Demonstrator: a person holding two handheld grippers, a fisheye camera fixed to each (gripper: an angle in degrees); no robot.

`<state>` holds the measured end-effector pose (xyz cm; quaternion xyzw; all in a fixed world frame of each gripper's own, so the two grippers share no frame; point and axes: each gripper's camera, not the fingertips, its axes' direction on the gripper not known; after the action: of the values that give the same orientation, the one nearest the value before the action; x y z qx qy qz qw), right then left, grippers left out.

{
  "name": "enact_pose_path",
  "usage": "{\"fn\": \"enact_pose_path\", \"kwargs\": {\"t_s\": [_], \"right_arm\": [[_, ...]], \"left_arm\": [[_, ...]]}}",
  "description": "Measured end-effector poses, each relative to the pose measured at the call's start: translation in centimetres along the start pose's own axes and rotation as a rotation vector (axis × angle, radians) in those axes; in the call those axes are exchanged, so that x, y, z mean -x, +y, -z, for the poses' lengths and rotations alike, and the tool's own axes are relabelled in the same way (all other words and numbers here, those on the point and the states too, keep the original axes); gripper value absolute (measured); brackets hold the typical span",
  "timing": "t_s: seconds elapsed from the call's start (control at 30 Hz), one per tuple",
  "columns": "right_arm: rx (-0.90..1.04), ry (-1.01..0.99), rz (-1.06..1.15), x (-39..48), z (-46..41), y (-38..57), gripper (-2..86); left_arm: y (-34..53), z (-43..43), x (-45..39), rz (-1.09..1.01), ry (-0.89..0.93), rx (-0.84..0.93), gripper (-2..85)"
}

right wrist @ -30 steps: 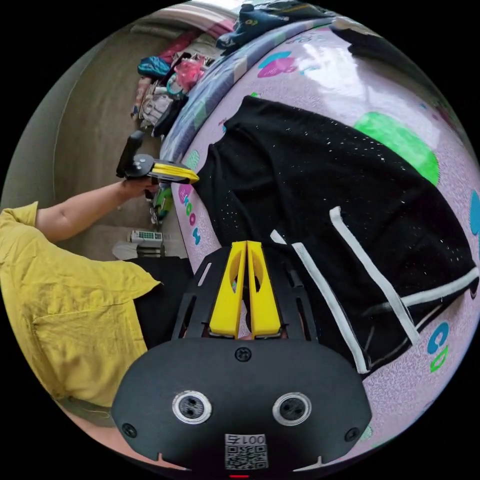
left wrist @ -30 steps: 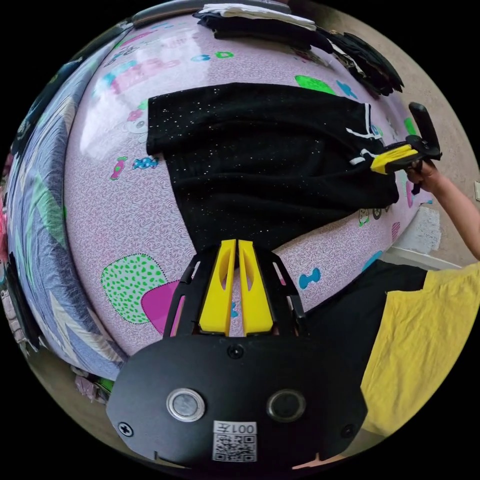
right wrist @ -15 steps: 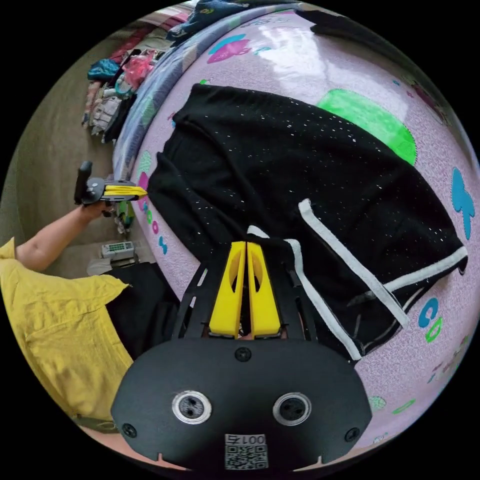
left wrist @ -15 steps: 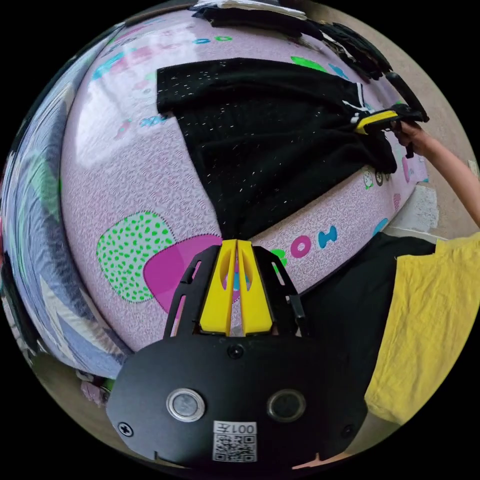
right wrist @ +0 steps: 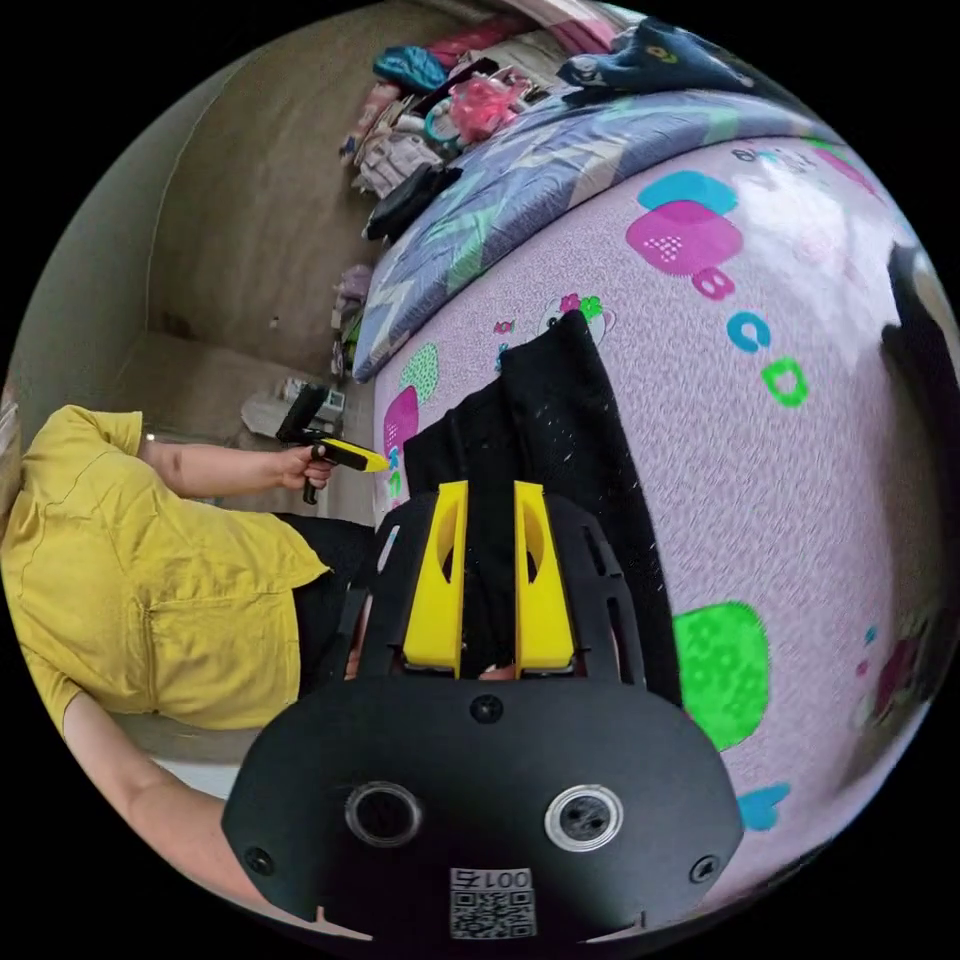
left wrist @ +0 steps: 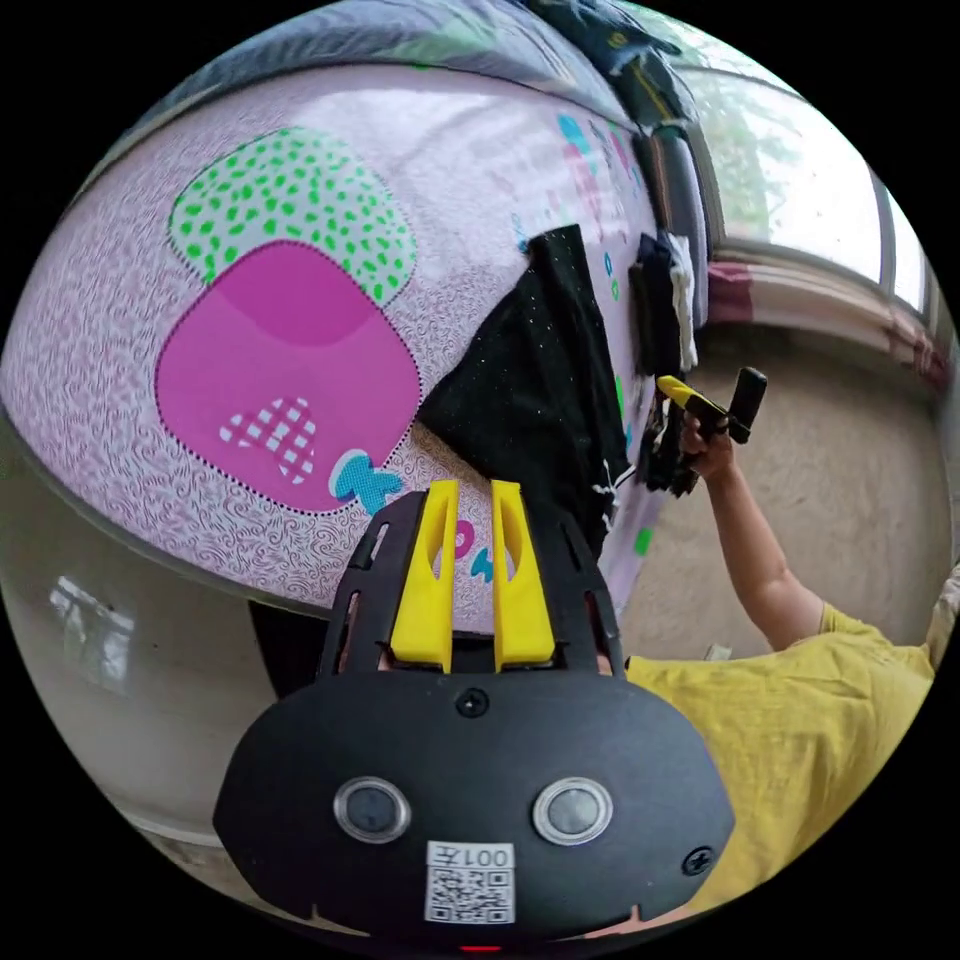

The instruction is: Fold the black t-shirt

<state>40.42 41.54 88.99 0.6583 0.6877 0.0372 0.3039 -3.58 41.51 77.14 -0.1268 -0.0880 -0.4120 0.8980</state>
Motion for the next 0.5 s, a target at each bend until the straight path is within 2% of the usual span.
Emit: {"fn": "enact_pose_path", "kwargs": {"t_s": [0.13, 0.5], "right_arm": [[0.108, 0.034, 0.051, -2.2, 0.1, -7.4, 7.3], [0.349, -0.014, 0.087, -8.6, -5.0, -20.3, 7.9]], "left_arm": [[0.7, 0.6, 3.8, 0.082, 0.083, -0.106, 2.4], [0.6, -0.3, 9.8, 0.163, 0.211, -0.167, 3.2]]}}
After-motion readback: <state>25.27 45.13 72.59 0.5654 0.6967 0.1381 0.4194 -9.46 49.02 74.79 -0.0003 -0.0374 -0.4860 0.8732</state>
